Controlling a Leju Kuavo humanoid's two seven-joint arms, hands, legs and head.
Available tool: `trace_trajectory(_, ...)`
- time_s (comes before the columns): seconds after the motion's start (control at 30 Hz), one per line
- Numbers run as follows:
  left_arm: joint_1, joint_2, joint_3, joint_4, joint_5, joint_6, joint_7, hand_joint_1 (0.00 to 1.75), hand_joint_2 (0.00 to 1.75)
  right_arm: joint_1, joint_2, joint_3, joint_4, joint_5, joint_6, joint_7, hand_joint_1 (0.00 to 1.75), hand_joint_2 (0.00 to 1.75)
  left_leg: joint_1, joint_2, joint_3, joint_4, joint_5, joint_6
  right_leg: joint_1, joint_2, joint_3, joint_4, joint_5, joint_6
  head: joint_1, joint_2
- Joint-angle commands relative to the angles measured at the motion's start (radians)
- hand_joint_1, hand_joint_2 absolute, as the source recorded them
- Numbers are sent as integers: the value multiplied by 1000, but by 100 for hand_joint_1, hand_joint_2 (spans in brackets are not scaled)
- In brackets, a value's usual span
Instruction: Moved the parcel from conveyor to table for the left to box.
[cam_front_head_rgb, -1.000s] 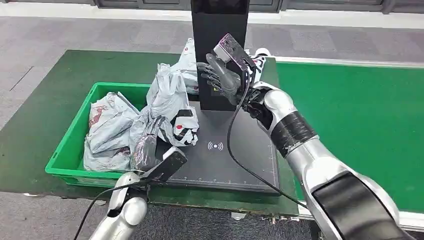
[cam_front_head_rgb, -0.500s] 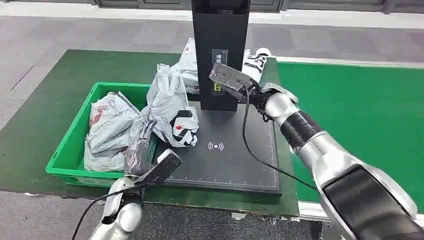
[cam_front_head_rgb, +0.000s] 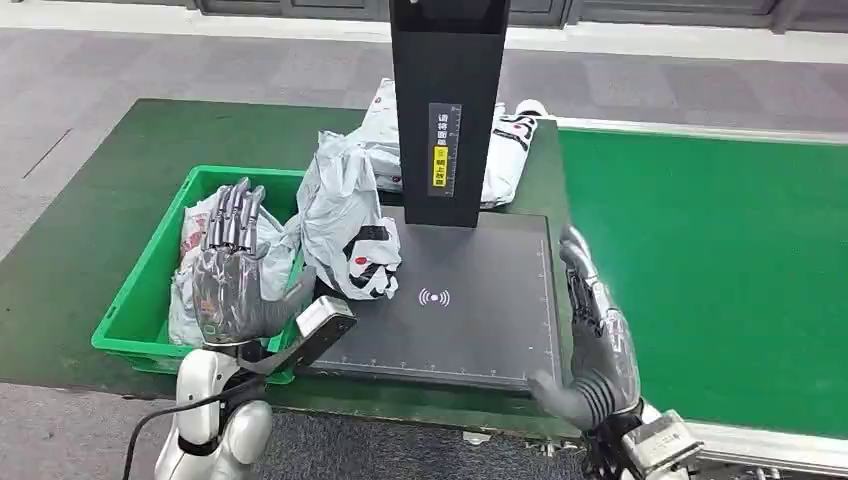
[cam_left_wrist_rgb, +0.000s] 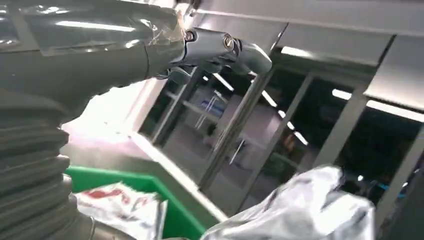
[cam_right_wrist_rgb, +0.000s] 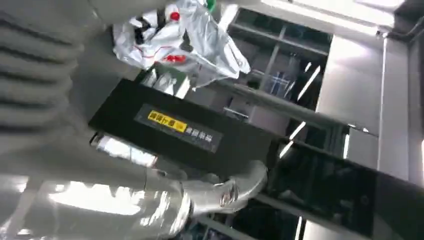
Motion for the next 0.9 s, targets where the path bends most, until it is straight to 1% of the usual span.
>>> trace_trajectory(0.03, -86, 30, -42, 123, 10, 25, 8, 0, 175, 30, 20, -88, -33, 3, 14, 26, 0, 175, -1, -1, 3, -3, 2, 2, -1, -3, 3, -2, 1, 1, 0, 0)
trace_trajectory(0.1, -89, 28, -44, 129, 10, 25, 8, 0, 175, 31, 19, -88, -33, 3, 14, 26, 0, 175, -1, 0, 2, -1, 2, 2, -1, 0, 1, -1, 1, 0, 0, 0)
trace_trajectory(0.3, -89, 28, -44, 129, 10, 25, 8, 0, 175, 31, 19, -88, -33, 3, 14, 26, 0, 175, -2, 2, 4, -2, 2, 2, -1, 0, 3, -2, 1, 1, 0, 0)
trace_trajectory(0.63, -95, 33, -52, 134, 11, 26, 8, 0, 175, 33, 18, -87, -37, 2, 14, 30, 0, 175, -1, 2, 2, -1, 2, 2, -1, 1, 2, -1, 1, 1, 0, 0)
trace_trajectory(0.7, -108, 39, -68, 149, 9, 21, 7, 0, 175, 35, 18, -88, -38, -1, 15, 35, 0, 175, -1, 2, 3, -2, 3, 3, -1, 0, 2, -1, 1, 1, 0, 0)
trace_trajectory(0.73, -124, 45, -80, 166, -26, -4, 12, 0, 175, 34, 18, -87, -38, -1, 16, 36, 0, 175, -2, 2, 3, -2, 3, 3, -1, 0, 2, -1, 1, 1, 0, 0)
trace_trajectory(0.83, -205, 58, -127, 252, -146, -85, 56, 0, 175, 17, 13, -83, -28, -4, 26, 37, 0, 175, -1, 1, 2, -1, 3, 2, -1, -1, 2, -1, 1, 1, 0, 0)
trace_trajectory(0.9, -254, 63, -154, 307, -171, -136, 56, 0, 175, 10, 16, -84, -25, -4, 32, 37, 0, 175, -1, 0, 2, -1, 3, 3, -1, -2, 2, -1, 1, 1, 0, 0)
